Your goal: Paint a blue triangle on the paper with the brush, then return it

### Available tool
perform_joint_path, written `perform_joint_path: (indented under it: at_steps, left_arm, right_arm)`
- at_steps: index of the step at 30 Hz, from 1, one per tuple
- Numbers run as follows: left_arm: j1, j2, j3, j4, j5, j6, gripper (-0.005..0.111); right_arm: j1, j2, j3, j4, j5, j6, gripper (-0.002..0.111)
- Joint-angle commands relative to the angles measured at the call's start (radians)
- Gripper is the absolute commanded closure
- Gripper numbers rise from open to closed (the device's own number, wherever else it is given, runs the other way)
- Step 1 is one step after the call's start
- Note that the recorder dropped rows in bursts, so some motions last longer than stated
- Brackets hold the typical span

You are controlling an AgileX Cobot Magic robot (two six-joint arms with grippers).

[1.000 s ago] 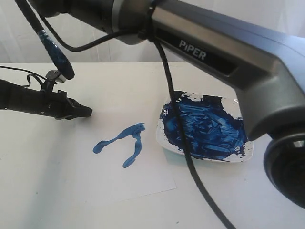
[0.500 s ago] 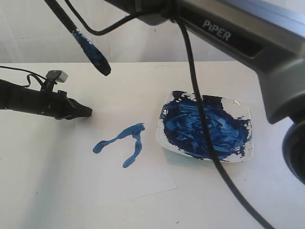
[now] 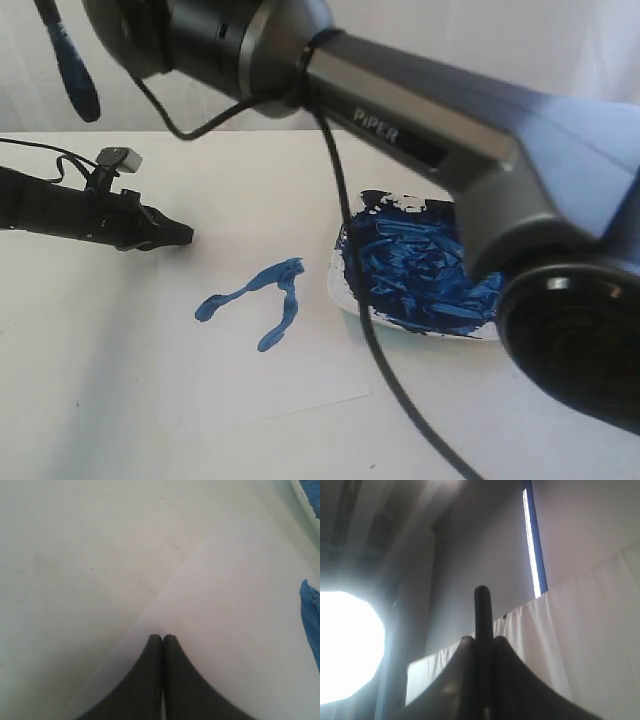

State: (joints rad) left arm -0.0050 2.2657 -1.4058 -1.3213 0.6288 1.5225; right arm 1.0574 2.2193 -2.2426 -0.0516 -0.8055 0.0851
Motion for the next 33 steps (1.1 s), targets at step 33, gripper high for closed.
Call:
perform_joint_path:
  at_steps: [33]
  left_arm:
    - [0.003,0.027,0.02,0.111,-0.06,-0.001,0.107]
  right_arm:
    - [-0.173,0.15,0.415,0.052,-0.416,0.511,0.108]
